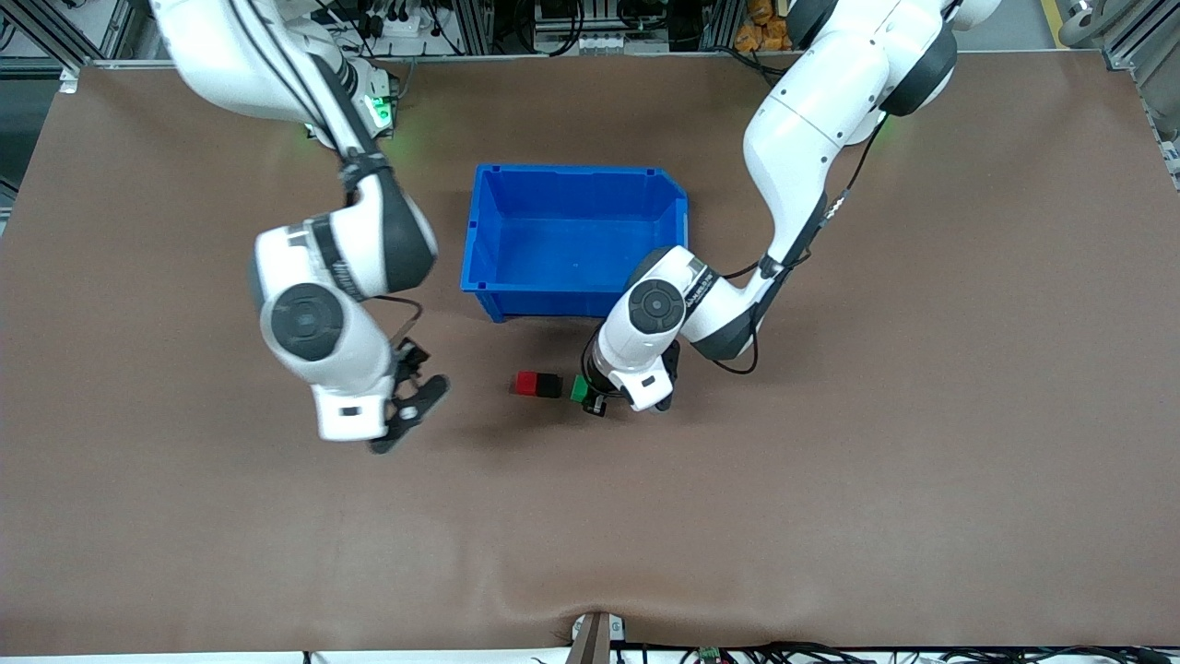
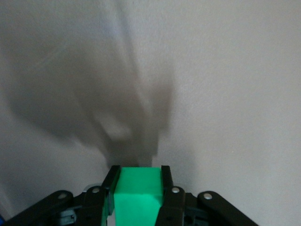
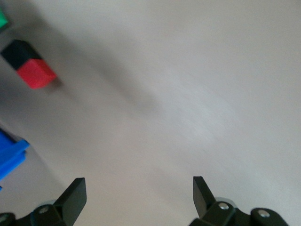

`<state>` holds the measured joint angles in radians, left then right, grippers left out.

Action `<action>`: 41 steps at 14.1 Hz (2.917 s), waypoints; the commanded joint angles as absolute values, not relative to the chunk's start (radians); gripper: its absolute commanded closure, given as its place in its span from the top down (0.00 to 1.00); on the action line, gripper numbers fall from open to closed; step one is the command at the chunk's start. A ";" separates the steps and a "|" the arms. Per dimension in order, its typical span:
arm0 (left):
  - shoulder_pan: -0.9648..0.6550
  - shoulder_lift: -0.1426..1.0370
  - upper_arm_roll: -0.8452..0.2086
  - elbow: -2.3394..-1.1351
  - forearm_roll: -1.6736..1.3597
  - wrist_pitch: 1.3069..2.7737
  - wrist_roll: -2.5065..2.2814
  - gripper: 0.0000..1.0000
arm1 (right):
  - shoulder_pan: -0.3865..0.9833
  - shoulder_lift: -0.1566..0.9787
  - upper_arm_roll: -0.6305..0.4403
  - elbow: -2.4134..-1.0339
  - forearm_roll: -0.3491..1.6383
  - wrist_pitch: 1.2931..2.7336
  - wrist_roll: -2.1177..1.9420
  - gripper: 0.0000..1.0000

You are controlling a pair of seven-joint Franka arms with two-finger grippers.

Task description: Attach green and red cubes to black cube

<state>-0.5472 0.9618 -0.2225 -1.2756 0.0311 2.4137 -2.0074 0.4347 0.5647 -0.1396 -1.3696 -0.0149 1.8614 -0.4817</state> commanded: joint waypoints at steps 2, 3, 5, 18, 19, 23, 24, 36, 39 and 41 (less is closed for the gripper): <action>-0.578 1.012 -0.206 -1.204 0.020 2.424 -2.022 0.00 | 0.322 0.450 -0.121 -1.424 0.021 1.789 -0.469 1.00; -0.580 1.014 -0.206 -1.204 0.020 2.424 -2.022 0.00 | 0.296 0.419 -0.121 -1.442 0.021 1.775 -0.460 1.00; -0.590 1.023 -0.206 -1.204 0.020 2.424 -2.022 0.00 | 0.247 0.329 -0.120 -1.511 0.021 1.773 -0.408 1.00; -0.600 1.058 -0.204 -1.198 0.018 2.494 -2.102 0.00 | 0.114 -0.024 -0.164 -1.711 -0.038 1.685 -0.020 1.00; -0.600 1.057 -0.204 -1.198 0.018 2.494 -2.102 0.00 | 0.109 -0.064 -0.164 -1.765 -0.049 1.724 -0.021 1.00; -0.600 1.006 -0.195 -1.201 0.026 2.360 -2.109 0.71 | 0.072 -0.081 -0.164 -1.778 -0.051 1.717 -0.021 1.00; -0.600 0.996 -0.190 -1.203 0.037 2.329 -2.108 1.00 | 0.063 -0.080 -0.164 -1.760 -0.051 1.692 -0.018 1.00; -0.398 0.626 -0.167 -1.233 0.156 1.869 -1.472 1.00 | 0.006 -0.091 -0.157 -1.671 0.072 1.576 -0.003 1.00; -0.323 0.508 -0.169 -1.232 0.154 1.769 -1.195 1.00 | 0.015 -0.086 -0.150 -1.611 0.069 1.479 0.046 1.00; -0.266 0.436 -0.179 -1.224 0.130 1.694 -0.926 1.00 | 0.018 -0.078 -0.146 -1.594 0.069 1.470 0.101 1.00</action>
<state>-0.3149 0.5319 -0.1649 -1.1815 0.1387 1.7499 -1.1159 0.0212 -0.0758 -0.1569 -1.6124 0.0614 1.4889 0.0439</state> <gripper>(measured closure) 0.000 0.000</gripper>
